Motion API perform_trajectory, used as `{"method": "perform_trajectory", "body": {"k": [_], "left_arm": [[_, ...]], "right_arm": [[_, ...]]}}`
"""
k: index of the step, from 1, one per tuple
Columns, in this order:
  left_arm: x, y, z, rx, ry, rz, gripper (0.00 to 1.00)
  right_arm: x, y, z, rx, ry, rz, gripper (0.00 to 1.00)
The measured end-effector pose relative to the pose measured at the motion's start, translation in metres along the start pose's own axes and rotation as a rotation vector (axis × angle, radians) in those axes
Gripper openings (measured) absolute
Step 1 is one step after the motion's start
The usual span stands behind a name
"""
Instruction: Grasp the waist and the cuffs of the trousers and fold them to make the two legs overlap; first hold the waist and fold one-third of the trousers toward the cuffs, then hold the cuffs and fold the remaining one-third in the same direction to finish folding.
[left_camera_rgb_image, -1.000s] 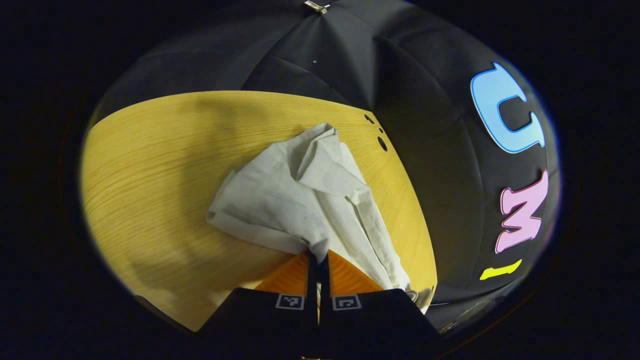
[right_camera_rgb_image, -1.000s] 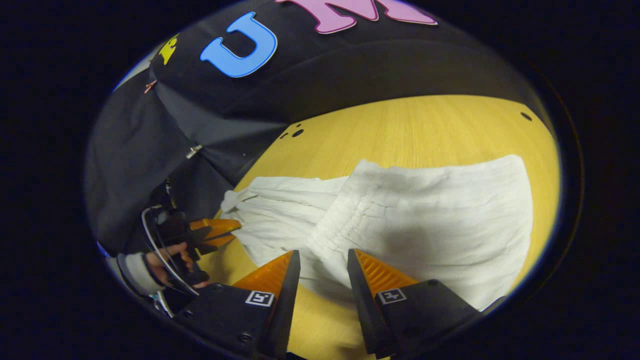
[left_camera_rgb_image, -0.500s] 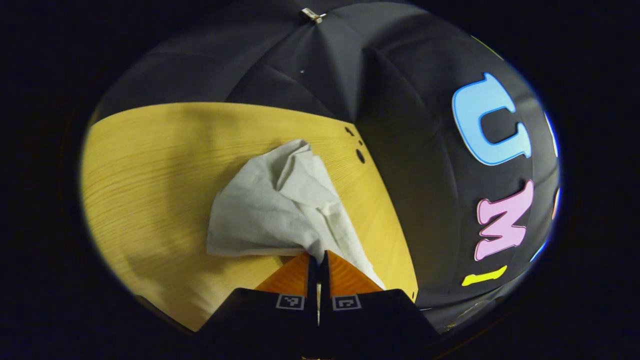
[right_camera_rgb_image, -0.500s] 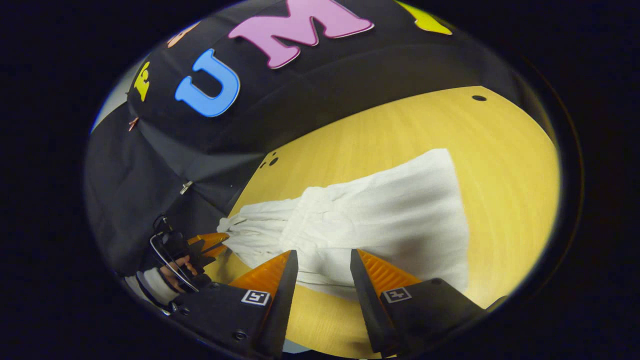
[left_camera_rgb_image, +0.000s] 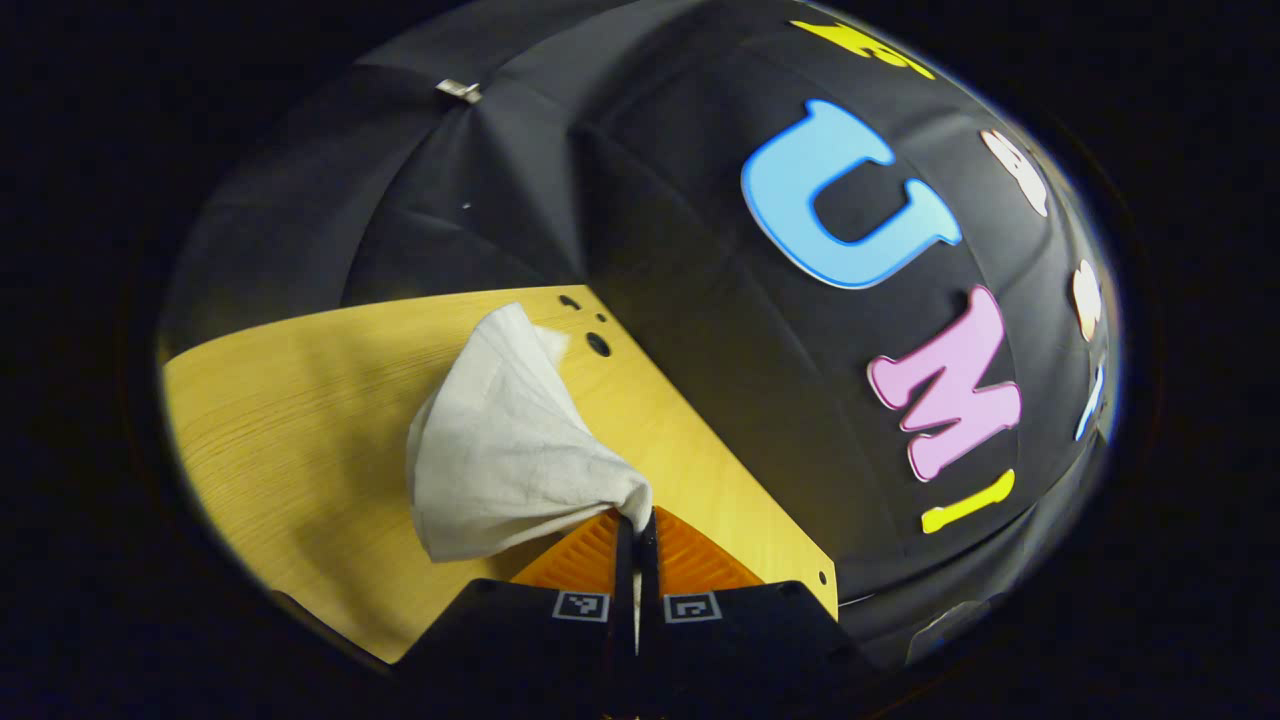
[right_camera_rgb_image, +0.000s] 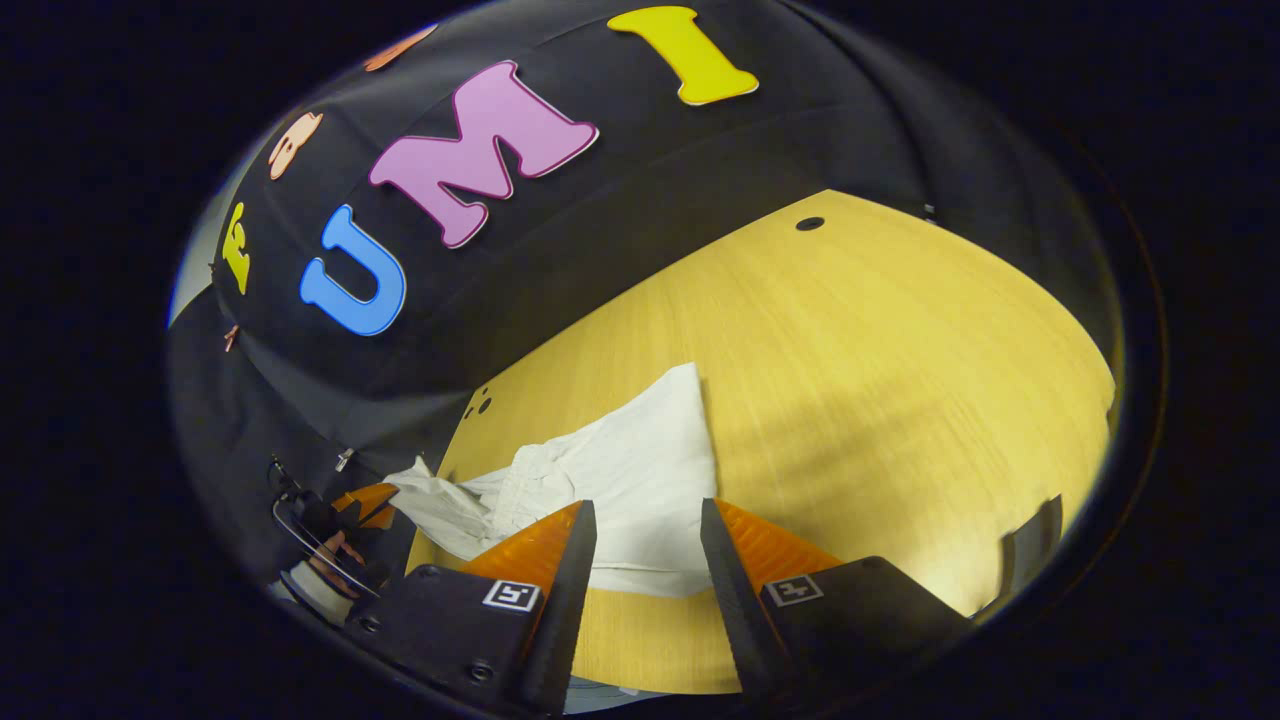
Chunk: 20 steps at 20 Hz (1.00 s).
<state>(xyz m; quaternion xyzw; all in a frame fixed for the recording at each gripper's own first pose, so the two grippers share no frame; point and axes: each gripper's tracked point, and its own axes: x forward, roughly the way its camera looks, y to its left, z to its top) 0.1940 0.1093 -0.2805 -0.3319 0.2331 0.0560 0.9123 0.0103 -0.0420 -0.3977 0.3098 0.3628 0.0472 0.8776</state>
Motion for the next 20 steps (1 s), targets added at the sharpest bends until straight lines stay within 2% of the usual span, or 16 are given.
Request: {"method": "perform_trajectory", "body": {"k": [6, 13, 17, 20], "left_arm": [[-0.002, -0.096, -0.027, 0.223, 0.011, -0.096, 0.06], [0.006, -0.178, -0.113, 0.466, 0.139, -0.206, 0.06], [0.015, -0.190, -0.185, 0.625, 0.254, -0.232, 0.06], [0.014, -0.177, -0.241, 0.798, 0.351, -0.230, 0.06]], "right_arm": [[-0.042, -0.053, 0.030, 0.077, -0.072, -0.048, 0.66], [-0.059, -0.085, 0.041, 0.131, -0.076, -0.079, 0.66], [-0.065, -0.098, 0.049, 0.147, -0.085, -0.094, 0.66], [-0.072, -0.108, 0.049, 0.160, -0.086, -0.108, 0.66]]}}
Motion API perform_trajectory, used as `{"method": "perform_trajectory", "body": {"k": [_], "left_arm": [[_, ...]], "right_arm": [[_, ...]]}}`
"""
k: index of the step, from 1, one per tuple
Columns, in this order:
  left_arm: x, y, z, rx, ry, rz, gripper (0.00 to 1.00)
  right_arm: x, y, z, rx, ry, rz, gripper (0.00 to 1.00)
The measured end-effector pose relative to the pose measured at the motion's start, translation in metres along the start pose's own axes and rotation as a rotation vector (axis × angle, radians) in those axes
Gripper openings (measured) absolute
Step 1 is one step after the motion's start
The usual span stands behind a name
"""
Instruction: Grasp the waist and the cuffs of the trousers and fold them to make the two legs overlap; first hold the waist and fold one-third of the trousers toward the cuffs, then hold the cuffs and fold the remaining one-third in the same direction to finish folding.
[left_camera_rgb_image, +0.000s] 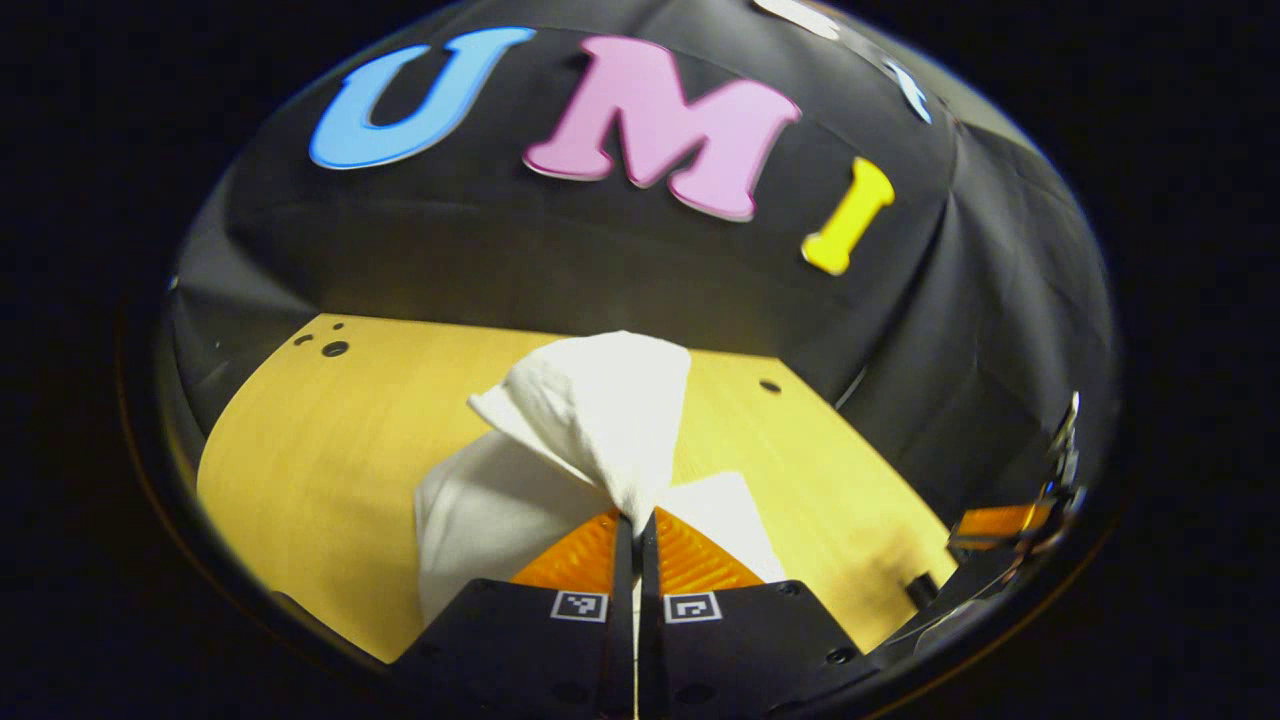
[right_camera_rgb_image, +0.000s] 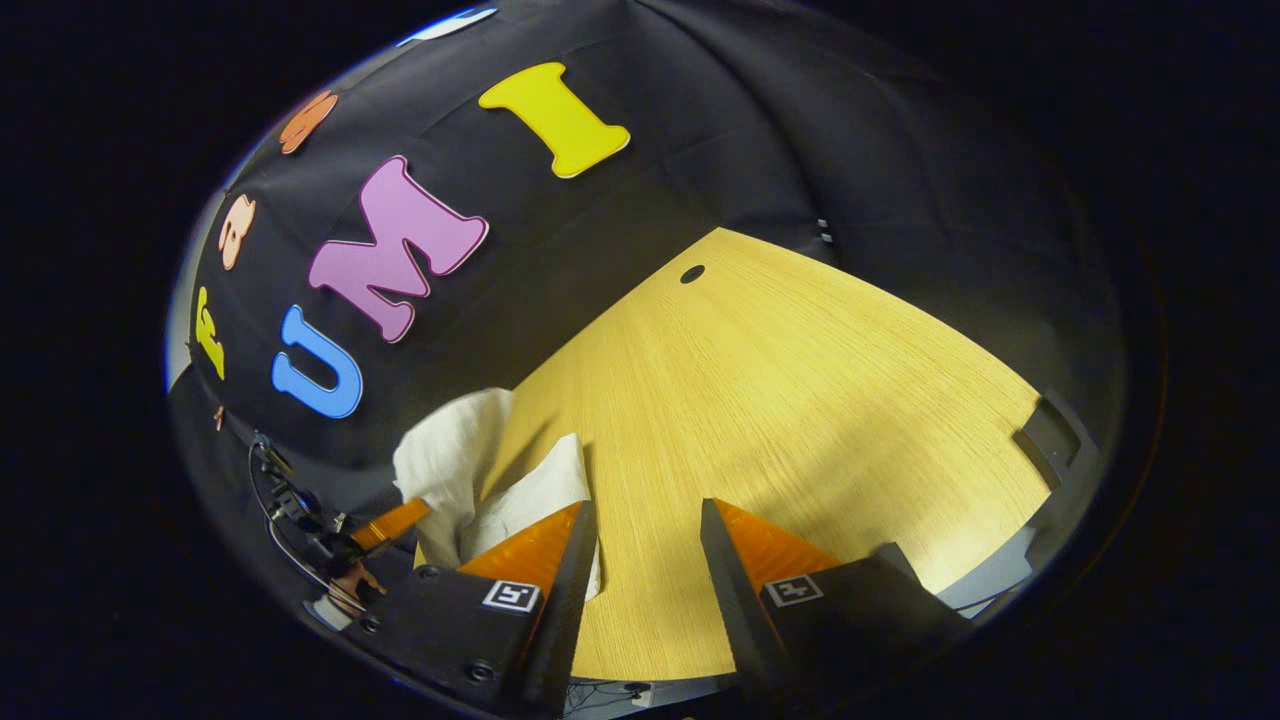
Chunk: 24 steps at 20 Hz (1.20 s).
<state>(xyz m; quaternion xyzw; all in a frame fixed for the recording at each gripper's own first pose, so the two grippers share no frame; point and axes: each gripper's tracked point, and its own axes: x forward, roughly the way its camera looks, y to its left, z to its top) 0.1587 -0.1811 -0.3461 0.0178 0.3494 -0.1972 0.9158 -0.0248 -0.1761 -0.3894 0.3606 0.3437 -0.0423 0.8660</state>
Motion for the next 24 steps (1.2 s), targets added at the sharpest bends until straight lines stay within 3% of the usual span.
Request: {"method": "perform_trajectory", "body": {"k": [2, 5, 8, 10, 14, 18, 21, 24], "left_arm": [[0.012, -0.014, -0.030, 0.144, 0.070, 0.004, 0.06], [0.010, -0.018, -0.055, 0.500, 0.103, 0.041, 0.07], [0.005, -0.033, -0.066, 0.852, 0.077, 0.020, 0.07], [0.001, -0.034, -0.081, 1.005, 0.072, -0.025, 0.10], [-0.001, -0.033, -0.091, 1.227, 0.067, -0.071, 0.07], [-0.009, -0.039, -0.116, 1.334, 0.093, -0.134, 0.50], [-0.012, -0.043, -0.128, 1.309, 0.103, -0.126, 0.78], [-0.028, -0.047, -0.143, 1.212, 0.145, -0.177, 0.88]], "right_arm": [[-0.002, -0.005, 0.001, 0.008, 0.000, -0.007, 0.66], [-0.007, -0.010, 0.001, 0.016, -0.006, -0.010, 0.66], [-0.010, -0.014, 0.002, 0.025, -0.010, -0.016, 0.66], [-0.011, -0.012, 0.003, 0.033, -0.015, -0.018, 0.66], [-0.013, -0.010, 0.001, 0.033, -0.013, -0.015, 0.66], [-0.014, -0.007, -0.003, 0.031, -0.001, -0.005, 0.68], [-0.013, 0.004, -0.008, 0.017, 0.009, 0.020, 0.72], [-0.013, 0.018, -0.013, -0.004, 0.016, 0.044, 0.75]]}}
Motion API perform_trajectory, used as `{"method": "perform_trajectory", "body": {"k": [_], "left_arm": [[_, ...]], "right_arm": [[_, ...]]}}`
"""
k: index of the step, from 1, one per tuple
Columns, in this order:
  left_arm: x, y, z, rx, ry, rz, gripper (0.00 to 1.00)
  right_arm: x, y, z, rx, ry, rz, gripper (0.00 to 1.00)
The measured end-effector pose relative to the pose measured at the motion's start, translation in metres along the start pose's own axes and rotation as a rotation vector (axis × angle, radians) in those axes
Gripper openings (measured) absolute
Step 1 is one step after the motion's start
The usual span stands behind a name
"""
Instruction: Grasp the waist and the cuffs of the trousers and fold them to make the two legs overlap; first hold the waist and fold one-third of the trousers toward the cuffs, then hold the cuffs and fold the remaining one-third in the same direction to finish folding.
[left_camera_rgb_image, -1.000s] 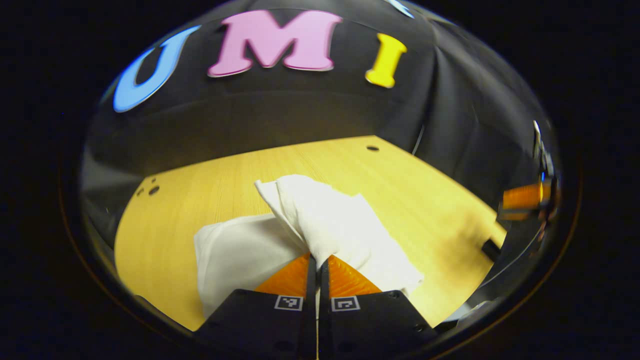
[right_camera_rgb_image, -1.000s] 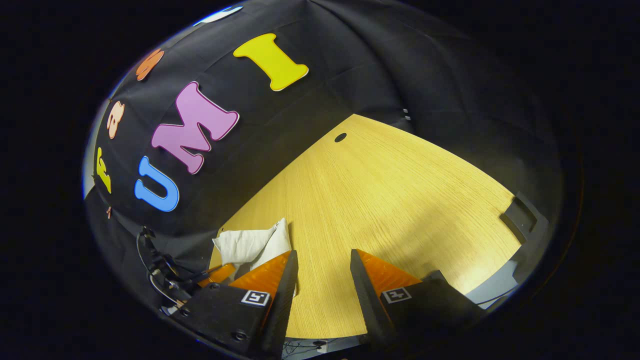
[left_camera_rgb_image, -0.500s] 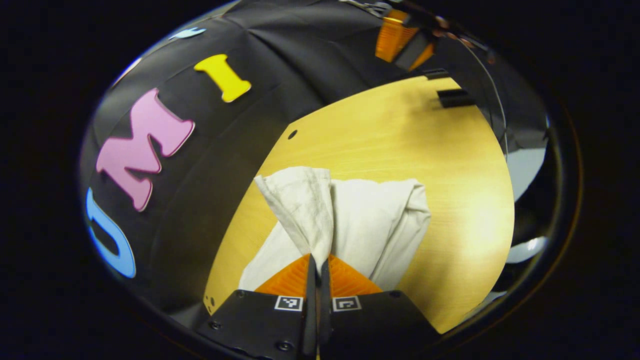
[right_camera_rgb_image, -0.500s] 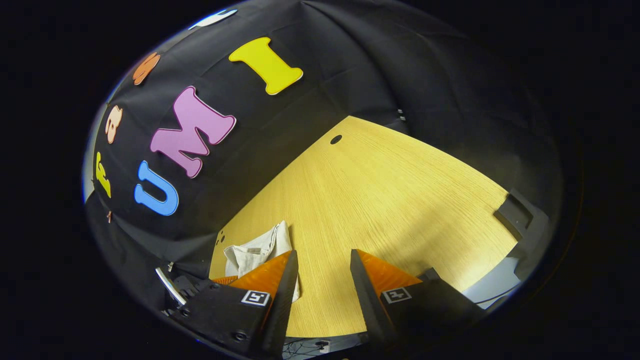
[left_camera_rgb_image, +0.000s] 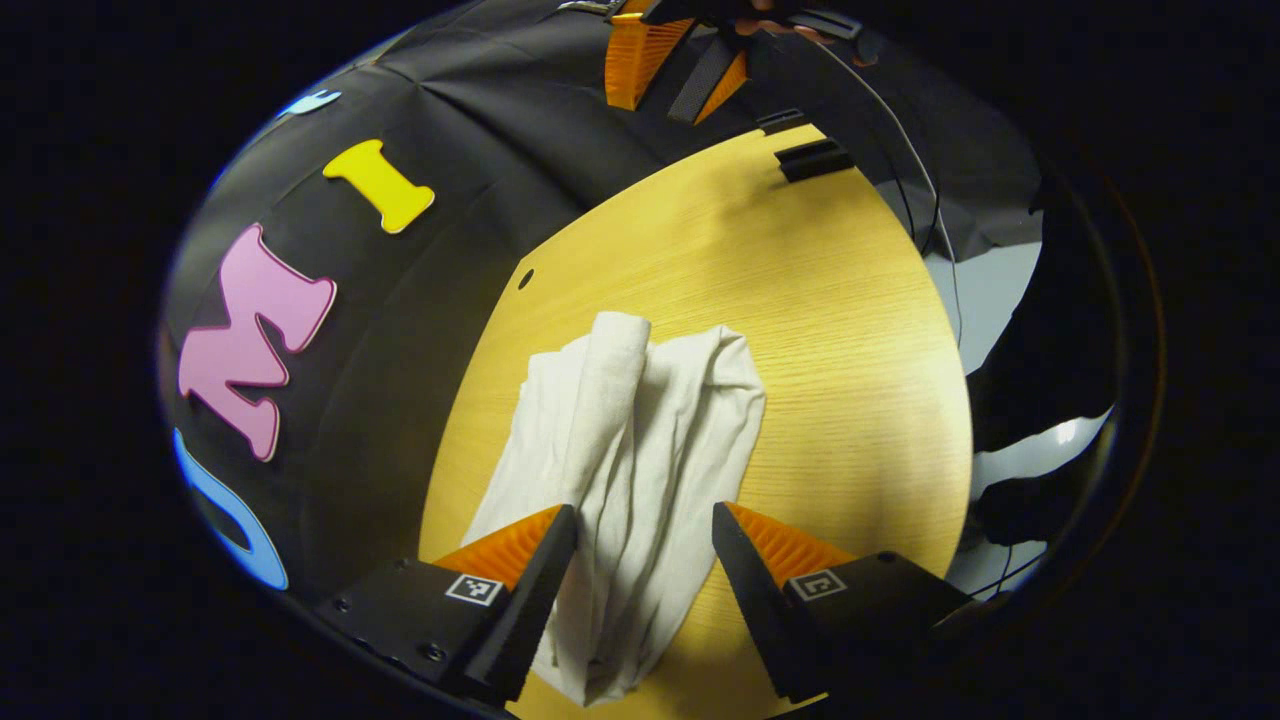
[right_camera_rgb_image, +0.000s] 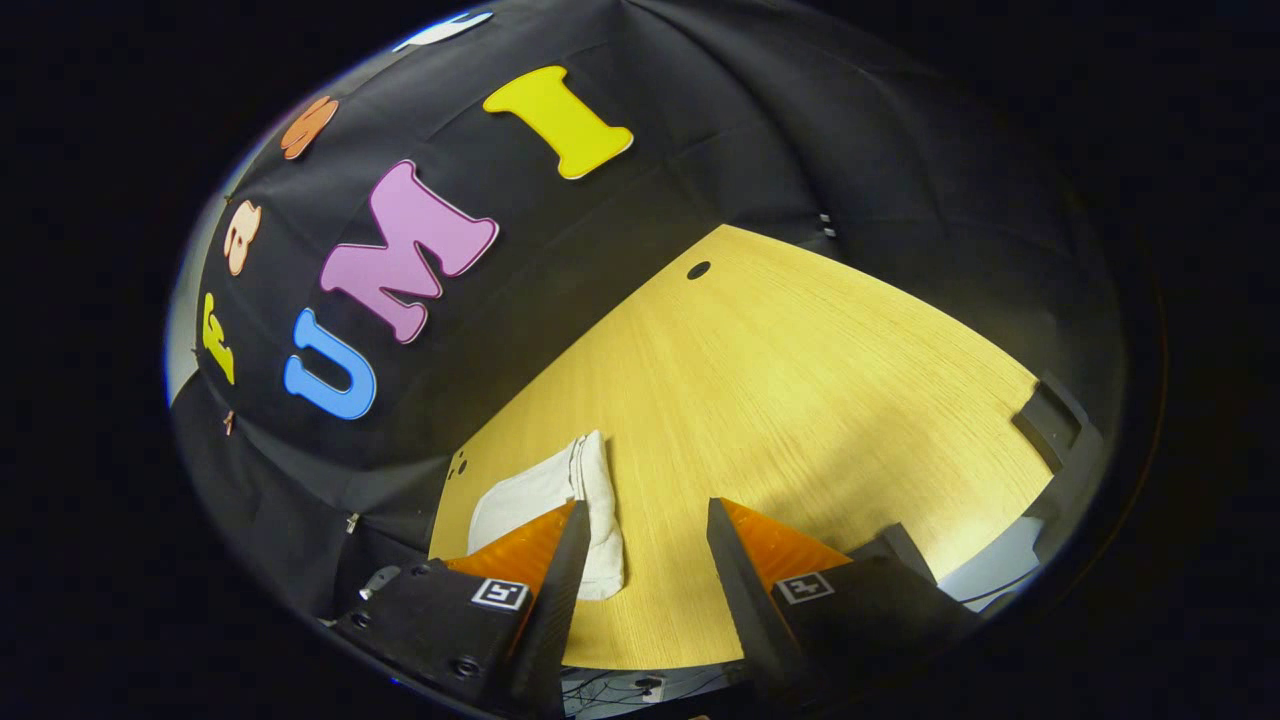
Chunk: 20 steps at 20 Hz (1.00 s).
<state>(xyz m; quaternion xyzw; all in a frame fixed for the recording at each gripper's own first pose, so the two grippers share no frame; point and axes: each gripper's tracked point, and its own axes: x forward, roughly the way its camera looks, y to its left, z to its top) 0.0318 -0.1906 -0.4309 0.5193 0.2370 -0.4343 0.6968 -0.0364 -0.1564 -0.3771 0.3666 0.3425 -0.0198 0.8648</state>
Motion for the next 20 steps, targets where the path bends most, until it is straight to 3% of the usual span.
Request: {"method": "perform_trajectory", "body": {"k": [2, 5, 6, 7, 8, 12, 20], "left_arm": [[-0.012, -0.011, 0.006, -0.065, -0.020, -0.044, 0.96], [-0.036, -0.014, 0.009, -0.193, -0.040, -0.079, 0.97], [-0.045, -0.013, 0.010, -0.253, -0.049, -0.088, 0.97], [-0.053, -0.010, 0.013, -0.326, -0.063, -0.094, 0.97], [-0.062, -0.005, 0.013, -0.408, -0.073, -0.092, 0.97], [-0.097, 0.037, 0.014, -0.707, -0.127, -0.025, 0.98], [-0.175, 0.136, 0.002, -1.184, -0.300, 0.159, 0.98]], "right_arm": [[0.002, 0.010, -0.005, -0.016, 0.011, 0.008, 0.77], [0.004, 0.022, -0.014, -0.030, 0.021, 0.021, 0.86], [0.005, 0.027, -0.017, -0.036, 0.026, 0.026, 0.80], [0.006, 0.032, -0.021, -0.042, 0.031, 0.031, 0.94], [0.007, 0.038, -0.024, -0.050, 0.034, 0.036, 0.96], [0.011, 0.069, -0.033, -0.068, 0.047, 0.079, 0.98], [0.016, 0.142, -0.030, -0.149, 0.016, 0.178, 0.98]]}}
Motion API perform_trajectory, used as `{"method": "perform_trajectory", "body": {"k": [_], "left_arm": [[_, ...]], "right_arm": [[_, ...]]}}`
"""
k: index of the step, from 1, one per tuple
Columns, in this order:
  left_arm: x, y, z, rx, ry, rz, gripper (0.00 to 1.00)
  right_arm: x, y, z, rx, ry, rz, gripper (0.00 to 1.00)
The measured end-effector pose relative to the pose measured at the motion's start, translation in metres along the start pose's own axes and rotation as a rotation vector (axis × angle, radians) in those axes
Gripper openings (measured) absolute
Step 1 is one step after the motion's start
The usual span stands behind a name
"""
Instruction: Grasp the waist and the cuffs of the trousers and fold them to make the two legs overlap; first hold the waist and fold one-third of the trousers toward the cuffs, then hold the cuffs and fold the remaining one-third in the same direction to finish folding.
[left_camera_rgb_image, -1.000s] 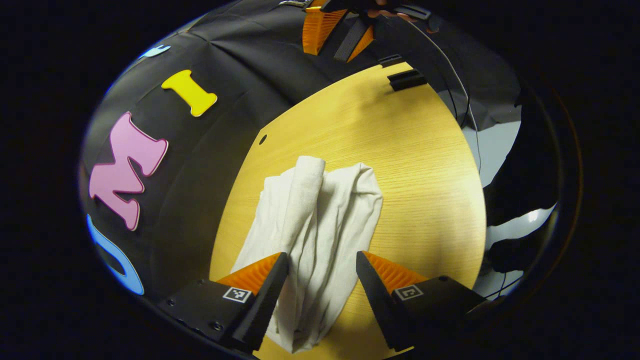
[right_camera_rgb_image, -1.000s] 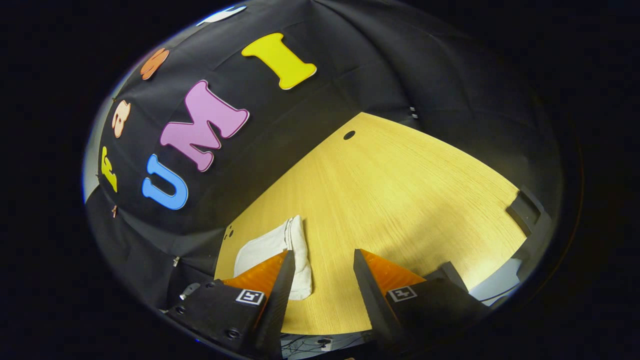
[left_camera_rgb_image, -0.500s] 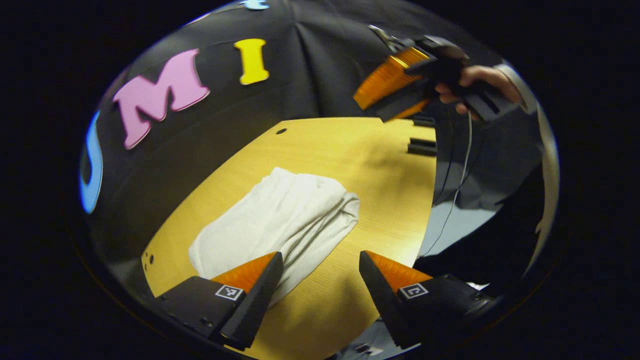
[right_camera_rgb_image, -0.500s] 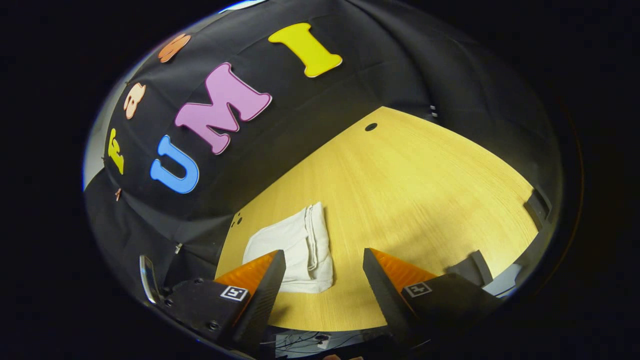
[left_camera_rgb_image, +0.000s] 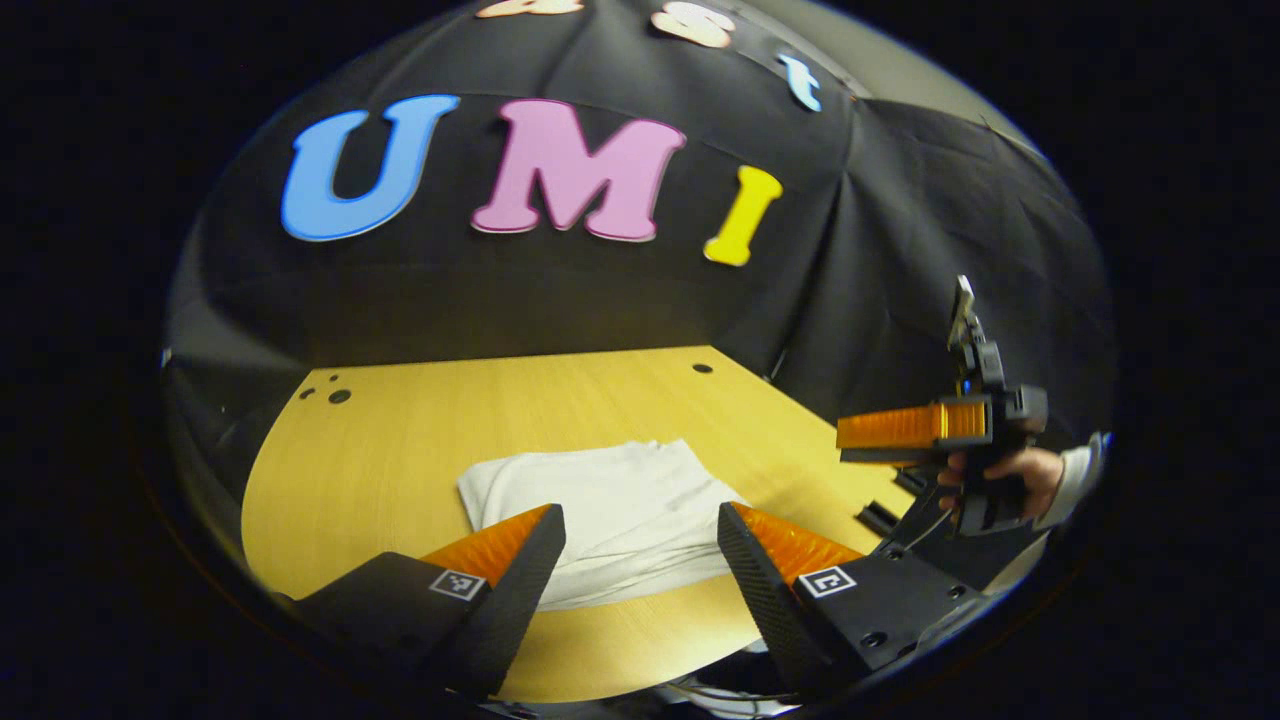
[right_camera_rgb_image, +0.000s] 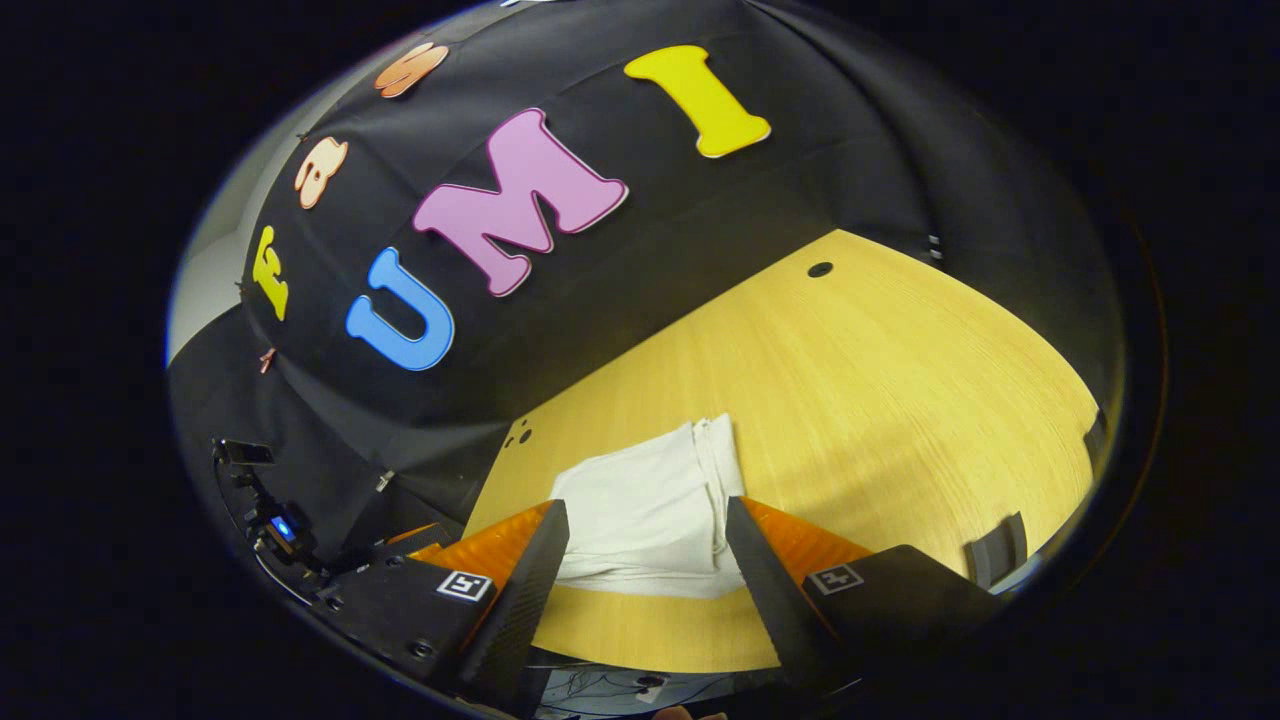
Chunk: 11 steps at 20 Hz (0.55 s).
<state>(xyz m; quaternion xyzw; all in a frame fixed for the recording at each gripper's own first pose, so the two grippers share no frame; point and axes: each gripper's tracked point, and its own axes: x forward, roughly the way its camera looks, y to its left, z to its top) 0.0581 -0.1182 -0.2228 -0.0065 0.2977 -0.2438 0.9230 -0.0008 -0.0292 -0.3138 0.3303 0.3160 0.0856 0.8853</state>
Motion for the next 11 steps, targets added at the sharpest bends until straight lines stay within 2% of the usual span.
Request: {"method": "perform_trajectory", "body": {"k": [6, 11], "left_arm": [[-0.046, 0.047, 0.015, -0.193, -0.063, 0.110, 0.95], [-0.069, 0.063, 0.002, -0.285, -0.060, 0.173, 0.95]], "right_arm": [[0.021, 0.041, -0.002, -0.124, 0.021, 0.033, 0.98], [0.036, 0.049, -0.018, -0.142, 0.083, 0.035, 0.98]]}}
